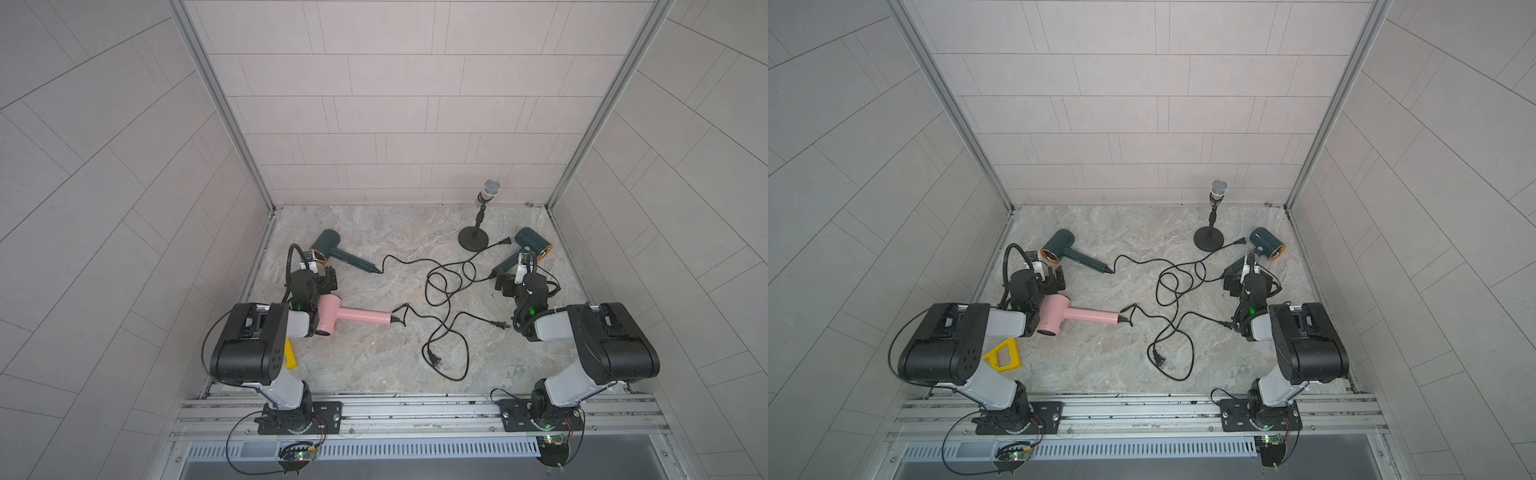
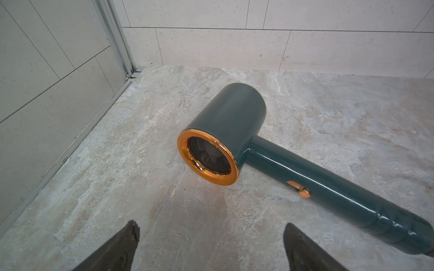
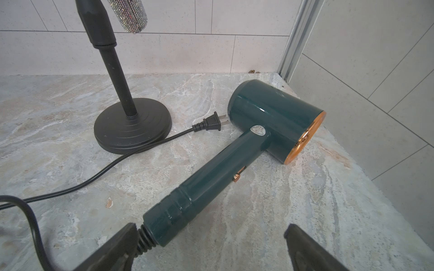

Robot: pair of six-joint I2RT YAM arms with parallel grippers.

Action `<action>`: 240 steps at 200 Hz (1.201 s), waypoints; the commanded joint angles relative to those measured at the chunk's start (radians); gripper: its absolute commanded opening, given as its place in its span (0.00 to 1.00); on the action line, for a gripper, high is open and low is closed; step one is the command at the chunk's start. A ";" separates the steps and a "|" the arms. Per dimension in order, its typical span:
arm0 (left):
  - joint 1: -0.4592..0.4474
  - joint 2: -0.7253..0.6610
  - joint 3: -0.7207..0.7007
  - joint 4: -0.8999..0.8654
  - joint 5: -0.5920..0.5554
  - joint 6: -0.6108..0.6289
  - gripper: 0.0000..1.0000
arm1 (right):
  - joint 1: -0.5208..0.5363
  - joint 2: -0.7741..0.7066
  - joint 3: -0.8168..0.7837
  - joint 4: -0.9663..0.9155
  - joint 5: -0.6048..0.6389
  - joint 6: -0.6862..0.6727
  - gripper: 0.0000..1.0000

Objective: Wrap the cord around the hair dryer
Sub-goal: Pick up the hair dryer from the center of the board.

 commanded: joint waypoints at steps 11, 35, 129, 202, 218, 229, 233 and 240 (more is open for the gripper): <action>0.003 -0.010 0.001 -0.006 0.006 0.010 1.00 | 0.001 0.005 0.026 -0.025 -0.003 -0.010 1.00; 0.003 -0.071 0.029 -0.089 -0.070 -0.018 1.00 | 0.001 0.003 0.023 -0.018 -0.007 -0.011 0.99; -0.112 -0.304 0.553 -1.337 -0.264 -0.199 1.00 | 0.075 -0.320 0.617 -1.287 0.067 0.185 0.99; -0.203 -0.288 0.803 -2.173 -0.021 -0.185 1.00 | 0.208 -0.407 0.690 -1.912 -0.034 0.307 0.99; -0.227 -0.292 0.812 -2.210 -0.019 -0.204 1.00 | 0.208 -0.437 0.656 -1.923 -0.063 0.321 0.99; -0.226 -0.284 0.796 -2.198 0.029 -0.196 1.00 | 0.208 -0.448 0.649 -1.925 -0.070 0.328 0.99; -0.226 -0.276 0.782 -2.187 0.037 -0.194 1.00 | 0.208 -0.451 0.647 -1.926 -0.072 0.329 0.99; -0.226 -0.255 0.763 -2.182 0.043 -0.195 1.00 | 0.208 -0.454 0.649 -1.925 -0.077 0.331 0.99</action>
